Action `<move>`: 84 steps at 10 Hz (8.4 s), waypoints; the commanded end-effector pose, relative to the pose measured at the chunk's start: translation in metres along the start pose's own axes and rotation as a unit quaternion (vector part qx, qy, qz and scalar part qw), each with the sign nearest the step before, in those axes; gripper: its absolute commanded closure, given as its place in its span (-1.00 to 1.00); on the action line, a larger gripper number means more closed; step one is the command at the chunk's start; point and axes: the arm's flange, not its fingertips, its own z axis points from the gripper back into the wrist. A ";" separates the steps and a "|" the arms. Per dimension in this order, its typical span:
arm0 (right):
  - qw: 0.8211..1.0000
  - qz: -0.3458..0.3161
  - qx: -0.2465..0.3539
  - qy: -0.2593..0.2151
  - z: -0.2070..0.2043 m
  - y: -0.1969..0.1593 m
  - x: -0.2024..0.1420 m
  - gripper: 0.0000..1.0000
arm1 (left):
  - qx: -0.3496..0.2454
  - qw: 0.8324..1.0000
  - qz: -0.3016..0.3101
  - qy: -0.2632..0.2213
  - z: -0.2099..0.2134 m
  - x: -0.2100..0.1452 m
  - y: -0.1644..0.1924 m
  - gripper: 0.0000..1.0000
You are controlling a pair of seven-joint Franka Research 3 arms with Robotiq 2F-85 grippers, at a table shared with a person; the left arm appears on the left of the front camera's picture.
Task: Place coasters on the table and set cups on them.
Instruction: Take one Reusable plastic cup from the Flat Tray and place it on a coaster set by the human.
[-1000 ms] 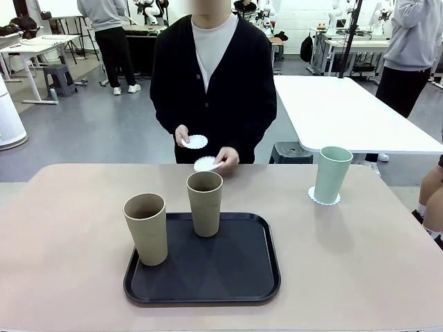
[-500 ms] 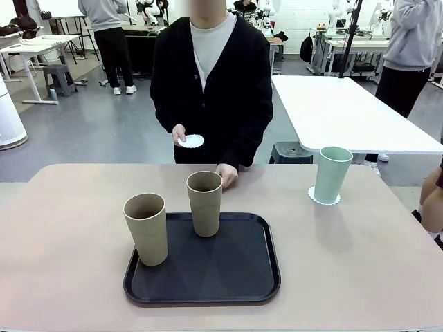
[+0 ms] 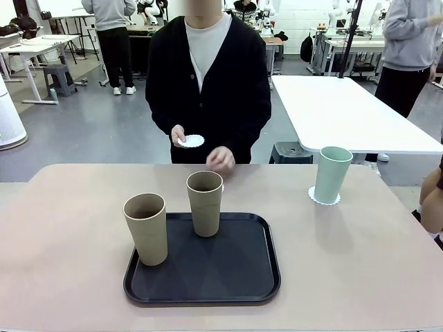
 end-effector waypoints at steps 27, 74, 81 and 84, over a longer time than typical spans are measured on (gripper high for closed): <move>0.876 0.344 -0.185 0.283 -0.346 0.182 0.024 -1.00 | -0.007 1.000 -0.003 -0.002 0.001 0.000 0.000 -1.00; 0.809 0.585 0.029 0.050 -0.599 -0.048 -0.006 -1.00 | -0.007 1.000 -0.003 -0.002 0.001 0.000 0.000 -1.00; 0.806 0.588 0.050 0.046 -0.613 -0.043 -0.006 -1.00 | -0.007 1.000 -0.003 -0.002 0.001 0.000 0.000 -1.00; 0.805 0.589 0.056 0.048 -0.623 -0.041 -0.003 -1.00 | -0.007 1.000 -0.003 -0.002 0.001 0.000 0.000 -1.00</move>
